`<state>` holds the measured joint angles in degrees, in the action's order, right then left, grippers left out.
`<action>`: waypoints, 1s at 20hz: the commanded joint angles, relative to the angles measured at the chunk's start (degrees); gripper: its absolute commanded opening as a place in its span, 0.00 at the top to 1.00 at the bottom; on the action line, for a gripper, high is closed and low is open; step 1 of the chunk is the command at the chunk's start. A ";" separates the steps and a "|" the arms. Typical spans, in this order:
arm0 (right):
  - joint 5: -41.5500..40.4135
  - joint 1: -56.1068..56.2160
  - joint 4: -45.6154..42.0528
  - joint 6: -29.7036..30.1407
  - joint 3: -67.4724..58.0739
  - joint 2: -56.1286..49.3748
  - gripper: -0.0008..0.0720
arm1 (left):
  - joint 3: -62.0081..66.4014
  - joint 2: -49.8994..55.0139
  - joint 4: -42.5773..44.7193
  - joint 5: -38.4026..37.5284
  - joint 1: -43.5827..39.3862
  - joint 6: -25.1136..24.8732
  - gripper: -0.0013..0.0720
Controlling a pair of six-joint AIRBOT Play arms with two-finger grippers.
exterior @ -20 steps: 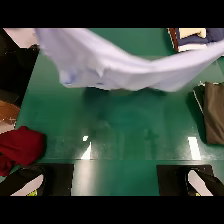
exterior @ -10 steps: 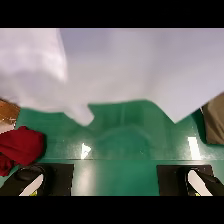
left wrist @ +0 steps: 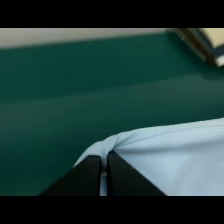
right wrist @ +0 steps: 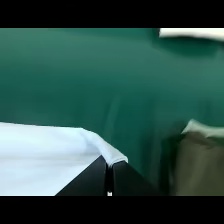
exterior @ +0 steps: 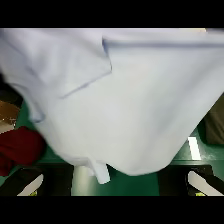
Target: Fold the shirts.
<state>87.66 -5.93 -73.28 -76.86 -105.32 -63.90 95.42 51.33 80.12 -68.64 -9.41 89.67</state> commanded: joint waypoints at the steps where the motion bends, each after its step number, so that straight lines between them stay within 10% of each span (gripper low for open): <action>1: 2.38 3.91 -0.33 -0.26 5.51 -11.54 0.97 | -11.13 9.22 1.60 0.61 0.04 0.28 0.95; 12: -12.85 4.52 0.31 -0.72 -6.05 -39.15 0.97 | -11.91 34.97 1.05 36.79 1.18 0.00 0.95; 17: -8.85 4.55 0.33 -0.72 -9.55 -40.61 0.97 | -11.91 35.19 -2.78 31.06 7.17 -1.20 0.95; 20: -5.18 5.53 0.90 -0.70 -4.52 -38.97 0.97 | -12.17 35.21 -3.87 19.54 8.09 -12.11 0.95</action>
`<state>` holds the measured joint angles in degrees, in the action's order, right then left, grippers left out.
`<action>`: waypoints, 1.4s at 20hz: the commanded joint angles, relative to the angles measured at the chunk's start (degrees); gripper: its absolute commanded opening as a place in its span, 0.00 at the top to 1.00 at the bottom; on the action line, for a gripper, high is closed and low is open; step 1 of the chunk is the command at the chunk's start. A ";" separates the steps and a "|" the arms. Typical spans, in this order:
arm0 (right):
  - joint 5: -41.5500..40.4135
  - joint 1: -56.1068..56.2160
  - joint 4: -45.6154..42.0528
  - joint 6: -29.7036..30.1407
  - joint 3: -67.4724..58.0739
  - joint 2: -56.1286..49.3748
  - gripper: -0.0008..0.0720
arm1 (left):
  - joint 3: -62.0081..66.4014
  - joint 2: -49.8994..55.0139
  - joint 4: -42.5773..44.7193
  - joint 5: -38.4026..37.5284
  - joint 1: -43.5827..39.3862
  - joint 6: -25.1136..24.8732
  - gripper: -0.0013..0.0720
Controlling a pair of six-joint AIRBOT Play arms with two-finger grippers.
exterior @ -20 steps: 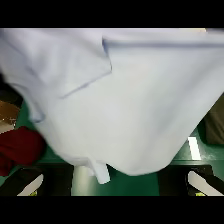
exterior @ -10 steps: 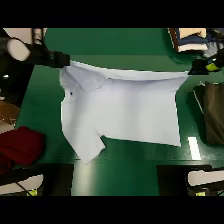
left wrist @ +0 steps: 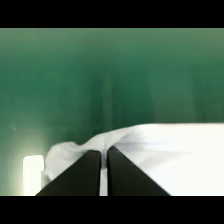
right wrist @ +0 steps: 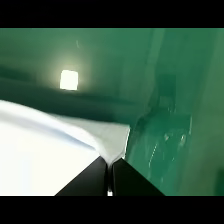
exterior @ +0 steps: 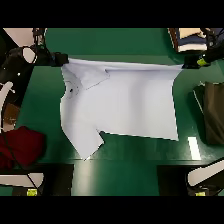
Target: Fold the shirts.
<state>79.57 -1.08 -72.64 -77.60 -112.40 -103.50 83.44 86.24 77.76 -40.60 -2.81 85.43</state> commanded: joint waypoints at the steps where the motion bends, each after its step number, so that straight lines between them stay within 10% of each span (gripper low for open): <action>1: 2.05 0.74 1.25 0.04 5.70 1.66 0.97 | -0.24 0.55 -1.99 -11.37 1.49 -10.84 0.95; 14: -8.20 6.32 2.62 -0.61 29.64 5.66 0.97 | -6.71 4.22 -0.42 -16.26 1.55 -7.28 0.94; 16: -4.85 5.75 2.60 -0.61 28.70 5.66 0.77 | -5.79 4.22 0.83 -19.63 1.57 -5.77 0.26; 18: 0.72 4.31 2.69 -0.61 25.92 5.68 0.43 | -3.43 3.91 2.14 -24.70 1.57 -5.73 0.26; 28: 7.89 -4.98 2.69 0.20 38.38 24.74 0.43 | -28.65 -21.97 -2.21 -33.75 3.80 4.90 0.26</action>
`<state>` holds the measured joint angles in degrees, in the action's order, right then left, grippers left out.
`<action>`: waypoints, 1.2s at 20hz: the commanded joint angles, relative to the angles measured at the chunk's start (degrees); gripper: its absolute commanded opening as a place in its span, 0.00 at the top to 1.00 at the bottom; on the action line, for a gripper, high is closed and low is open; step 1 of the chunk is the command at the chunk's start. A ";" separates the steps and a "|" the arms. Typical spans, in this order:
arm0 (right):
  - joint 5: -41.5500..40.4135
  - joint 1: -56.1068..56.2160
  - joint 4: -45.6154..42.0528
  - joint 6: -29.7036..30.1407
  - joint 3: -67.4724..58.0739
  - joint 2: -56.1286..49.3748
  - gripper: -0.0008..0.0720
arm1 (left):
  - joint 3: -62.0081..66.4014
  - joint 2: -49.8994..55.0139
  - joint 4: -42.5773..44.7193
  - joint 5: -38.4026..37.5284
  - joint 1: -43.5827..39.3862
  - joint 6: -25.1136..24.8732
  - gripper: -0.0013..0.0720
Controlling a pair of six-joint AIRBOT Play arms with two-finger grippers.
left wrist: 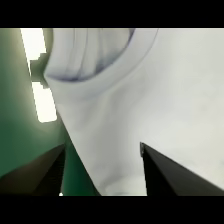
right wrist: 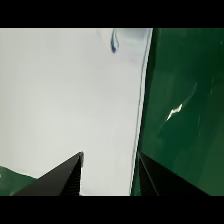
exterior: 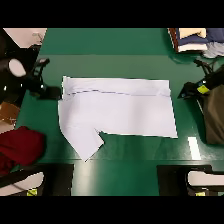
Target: Fold the shirts.
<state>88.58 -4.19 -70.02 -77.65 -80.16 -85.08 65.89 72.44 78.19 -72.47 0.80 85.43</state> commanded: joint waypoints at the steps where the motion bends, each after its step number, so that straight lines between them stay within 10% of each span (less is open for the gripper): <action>1: -2.32 -2.12 0.09 0.24 8.52 8.37 0.43 | -16.76 -11.56 -5.03 -1.79 0.20 5.20 0.26; 8: -6.36 -2.12 0.09 0.90 17.14 15.98 0.43 | -40.50 -26.62 -14.86 -1.16 0.20 9.29 0.26; 21: -5.84 -2.12 6.03 2.32 17.05 16.26 0.43 | -46.53 -26.86 -22.93 13.35 0.13 9.09 0.26; 22: -5.44 -2.10 6.03 2.32 17.05 16.26 0.43 | -46.97 -26.86 -23.10 13.22 0.13 9.11 0.29; 24: -4.26 -2.12 5.97 3.28 17.07 16.26 0.43 | -47.08 -26.86 -23.32 12.41 0.13 8.90 0.82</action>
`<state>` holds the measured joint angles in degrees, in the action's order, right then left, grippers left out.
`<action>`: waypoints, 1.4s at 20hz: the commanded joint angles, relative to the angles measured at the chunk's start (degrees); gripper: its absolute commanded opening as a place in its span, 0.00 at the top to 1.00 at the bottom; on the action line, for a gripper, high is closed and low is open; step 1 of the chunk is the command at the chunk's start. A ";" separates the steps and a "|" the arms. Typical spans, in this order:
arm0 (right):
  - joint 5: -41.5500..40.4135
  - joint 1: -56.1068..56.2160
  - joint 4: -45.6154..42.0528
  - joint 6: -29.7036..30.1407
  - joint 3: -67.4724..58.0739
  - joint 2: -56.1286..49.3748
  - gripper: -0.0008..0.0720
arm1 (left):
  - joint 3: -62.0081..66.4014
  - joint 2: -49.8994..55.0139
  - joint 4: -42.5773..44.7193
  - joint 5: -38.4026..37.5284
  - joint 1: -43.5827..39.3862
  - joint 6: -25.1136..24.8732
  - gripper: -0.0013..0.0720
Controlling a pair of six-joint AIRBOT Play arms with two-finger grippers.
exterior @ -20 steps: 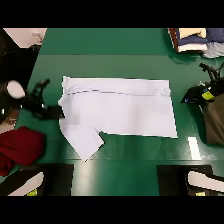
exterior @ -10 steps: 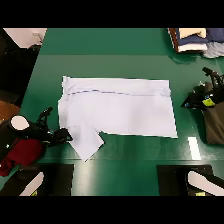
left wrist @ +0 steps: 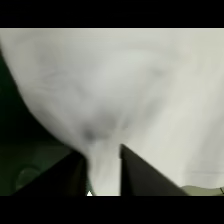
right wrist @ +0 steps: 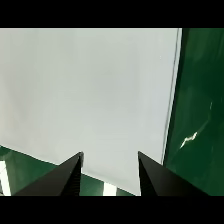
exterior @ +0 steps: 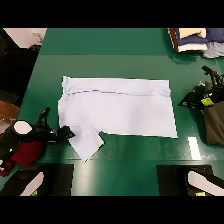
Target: Fold the shirts.
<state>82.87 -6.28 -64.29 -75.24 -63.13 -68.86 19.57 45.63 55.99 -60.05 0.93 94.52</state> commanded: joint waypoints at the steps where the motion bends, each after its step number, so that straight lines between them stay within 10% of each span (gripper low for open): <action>1: 2.56 -0.02 0.13 2.05 0.07 0.04 0.43 | -0.74 -0.04 -1.79 -0.04 0.00 -1.27 0.95; 16: -3.96 -17.33 0.39 6.47 29.46 -0.98 0.44 | 8.28 -0.46 -2.43 -2.34 0.00 -8.00 0.95; 22: -7.23 -14.01 3.80 7.21 29.38 -3.54 0.58 | 8.28 -0.46 -2.36 -2.27 0.00 -7.96 0.95; 24: -8.35 -12.09 3.74 7.21 28.63 -3.56 0.81 | 8.28 -0.46 -2.36 -2.45 0.00 -7.96 0.95; 28: -8.15 -9.16 3.69 7.19 25.09 -3.54 0.97 | 8.28 -0.46 -2.34 -2.56 0.00 -7.93 0.95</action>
<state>75.57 -17.32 -60.62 -68.05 -36.07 -72.31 27.79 45.21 53.60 -62.46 0.93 86.56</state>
